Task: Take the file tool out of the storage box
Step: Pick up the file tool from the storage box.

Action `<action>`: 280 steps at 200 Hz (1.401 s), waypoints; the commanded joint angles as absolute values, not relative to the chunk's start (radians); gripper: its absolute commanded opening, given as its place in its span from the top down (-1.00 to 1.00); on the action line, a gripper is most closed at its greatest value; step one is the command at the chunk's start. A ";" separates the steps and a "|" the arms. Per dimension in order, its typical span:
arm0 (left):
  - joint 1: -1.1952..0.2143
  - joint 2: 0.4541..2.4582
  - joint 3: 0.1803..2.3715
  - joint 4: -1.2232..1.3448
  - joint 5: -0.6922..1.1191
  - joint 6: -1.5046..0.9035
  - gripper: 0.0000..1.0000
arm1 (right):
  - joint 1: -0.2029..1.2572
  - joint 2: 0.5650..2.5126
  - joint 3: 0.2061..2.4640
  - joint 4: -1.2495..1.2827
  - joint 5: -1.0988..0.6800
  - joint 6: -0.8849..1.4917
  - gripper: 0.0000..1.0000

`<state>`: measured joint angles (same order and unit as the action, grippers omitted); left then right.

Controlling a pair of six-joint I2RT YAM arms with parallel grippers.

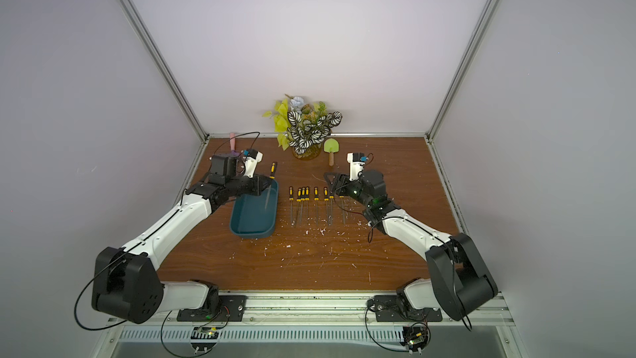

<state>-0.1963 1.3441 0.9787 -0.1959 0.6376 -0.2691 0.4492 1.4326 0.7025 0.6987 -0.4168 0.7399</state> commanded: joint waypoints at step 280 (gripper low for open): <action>-0.197 1.376 0.922 -0.134 1.050 -0.351 -0.99 | 0.524 1.681 0.902 1.109 -0.772 0.984 1.00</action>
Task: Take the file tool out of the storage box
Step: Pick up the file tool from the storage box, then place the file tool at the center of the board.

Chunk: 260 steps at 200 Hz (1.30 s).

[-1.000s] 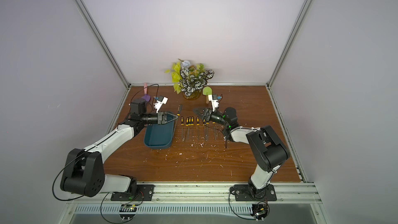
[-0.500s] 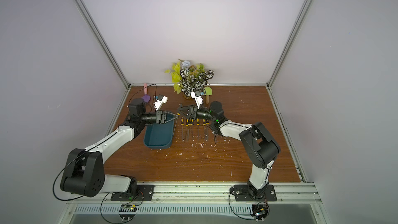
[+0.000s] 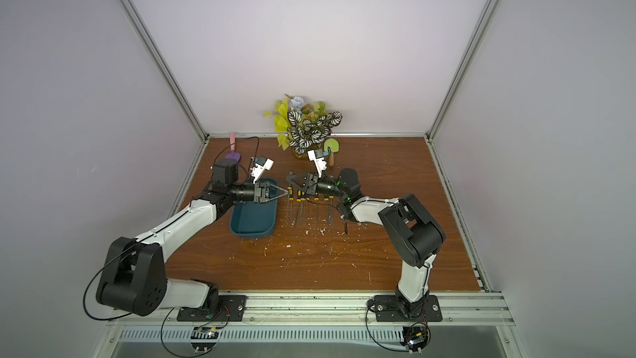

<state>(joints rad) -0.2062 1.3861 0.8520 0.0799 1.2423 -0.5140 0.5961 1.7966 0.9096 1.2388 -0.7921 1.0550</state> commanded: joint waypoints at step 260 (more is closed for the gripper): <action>-0.156 1.280 0.934 -0.348 0.335 -0.205 -0.99 | 0.243 2.017 1.503 -0.611 -0.050 0.280 0.91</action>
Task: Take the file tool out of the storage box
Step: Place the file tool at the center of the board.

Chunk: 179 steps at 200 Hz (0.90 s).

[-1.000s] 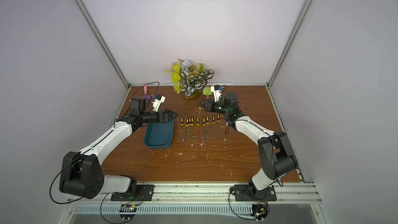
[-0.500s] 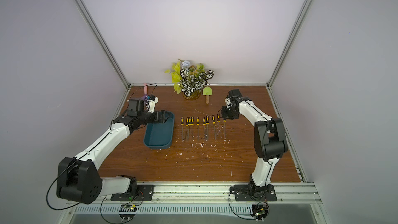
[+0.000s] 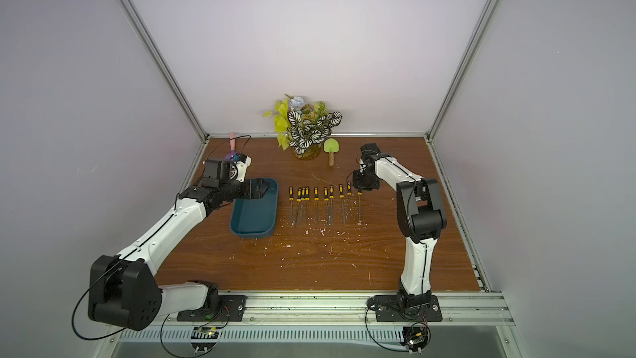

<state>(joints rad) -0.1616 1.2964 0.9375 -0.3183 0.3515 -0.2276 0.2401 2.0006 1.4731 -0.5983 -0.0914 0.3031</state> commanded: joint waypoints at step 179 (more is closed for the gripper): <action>-0.155 1.140 0.875 -0.236 0.015 -0.260 -0.99 | 0.248 1.739 1.394 -0.509 -0.039 0.245 -0.30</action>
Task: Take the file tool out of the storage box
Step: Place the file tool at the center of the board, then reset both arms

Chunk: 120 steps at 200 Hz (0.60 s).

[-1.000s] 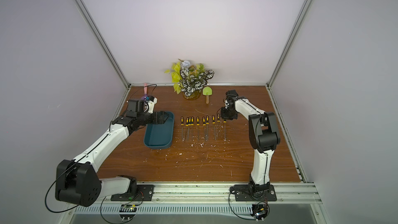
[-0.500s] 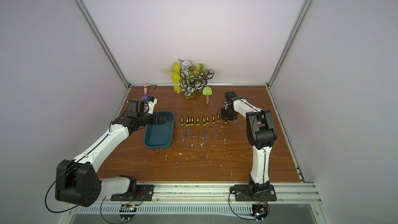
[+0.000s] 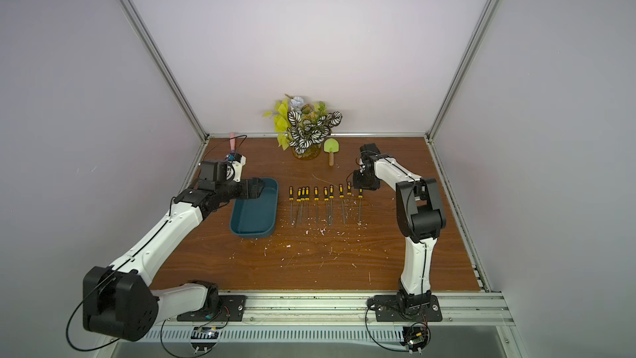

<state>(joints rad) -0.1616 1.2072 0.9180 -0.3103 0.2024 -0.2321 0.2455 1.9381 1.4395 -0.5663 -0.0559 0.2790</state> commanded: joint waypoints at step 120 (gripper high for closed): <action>-0.144 1.037 0.156 0.929 -0.291 0.012 -0.99 | 0.065 0.944 0.386 0.572 0.154 0.018 -0.98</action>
<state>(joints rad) -0.1558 0.9417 0.2062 0.5121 -0.2066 -0.0525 0.0639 1.0298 0.5388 0.1623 0.1265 0.1719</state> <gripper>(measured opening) 0.995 0.990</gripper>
